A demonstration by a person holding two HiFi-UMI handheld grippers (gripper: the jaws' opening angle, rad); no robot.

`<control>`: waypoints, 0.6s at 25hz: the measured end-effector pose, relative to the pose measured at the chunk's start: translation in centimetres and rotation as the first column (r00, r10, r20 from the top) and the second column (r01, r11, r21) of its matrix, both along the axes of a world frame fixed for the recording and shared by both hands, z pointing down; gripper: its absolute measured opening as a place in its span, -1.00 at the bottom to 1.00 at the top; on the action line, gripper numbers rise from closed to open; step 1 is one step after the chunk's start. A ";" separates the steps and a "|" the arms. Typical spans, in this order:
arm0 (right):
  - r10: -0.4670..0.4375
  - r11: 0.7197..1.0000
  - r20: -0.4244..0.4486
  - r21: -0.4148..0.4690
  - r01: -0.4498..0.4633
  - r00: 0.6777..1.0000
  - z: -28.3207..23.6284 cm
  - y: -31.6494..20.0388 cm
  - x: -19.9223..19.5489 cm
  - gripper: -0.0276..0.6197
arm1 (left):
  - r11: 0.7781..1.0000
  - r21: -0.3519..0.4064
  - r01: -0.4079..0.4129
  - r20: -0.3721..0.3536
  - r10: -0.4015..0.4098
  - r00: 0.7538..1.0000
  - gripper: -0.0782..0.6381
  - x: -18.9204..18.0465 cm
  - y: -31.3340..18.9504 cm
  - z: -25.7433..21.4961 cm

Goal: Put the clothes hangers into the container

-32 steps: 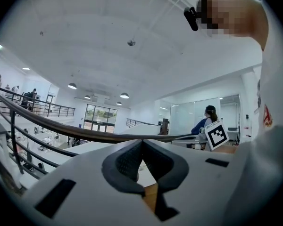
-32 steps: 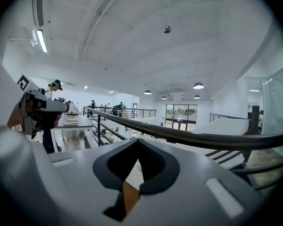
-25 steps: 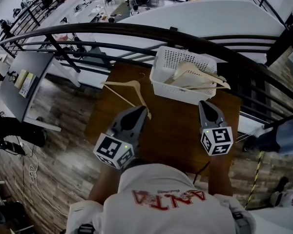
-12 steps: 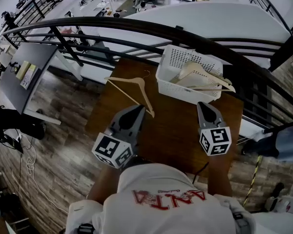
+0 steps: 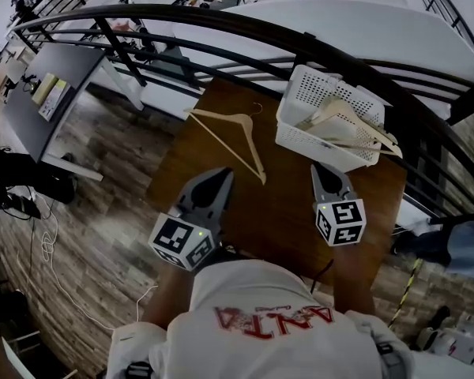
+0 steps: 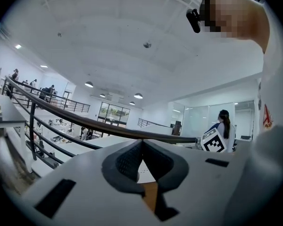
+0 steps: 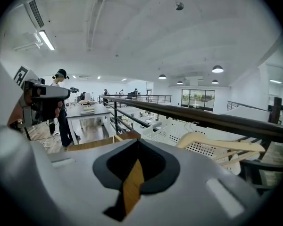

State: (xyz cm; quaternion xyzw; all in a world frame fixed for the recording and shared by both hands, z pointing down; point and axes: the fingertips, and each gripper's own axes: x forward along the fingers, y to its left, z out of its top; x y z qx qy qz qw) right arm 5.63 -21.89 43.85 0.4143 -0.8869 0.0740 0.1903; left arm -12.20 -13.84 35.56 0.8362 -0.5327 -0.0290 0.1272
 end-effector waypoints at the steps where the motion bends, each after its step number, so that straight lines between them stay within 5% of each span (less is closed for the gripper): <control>1: -0.004 1.000 -0.003 -0.011 0.004 1.000 0.3 -0.2 -0.9 -0.90 | 1.000 -0.002 0.002 -0.001 -0.002 1.000 -0.76 -0.6 -0.2 0.2; 15: 0.047 0.980 -0.058 -0.190 -0.057 0.997 9.3 -6.5 -14.5 -0.87 | 0.998 -0.068 -0.009 -0.007 0.009 1.000 -0.76 -11.1 -4.2 3.9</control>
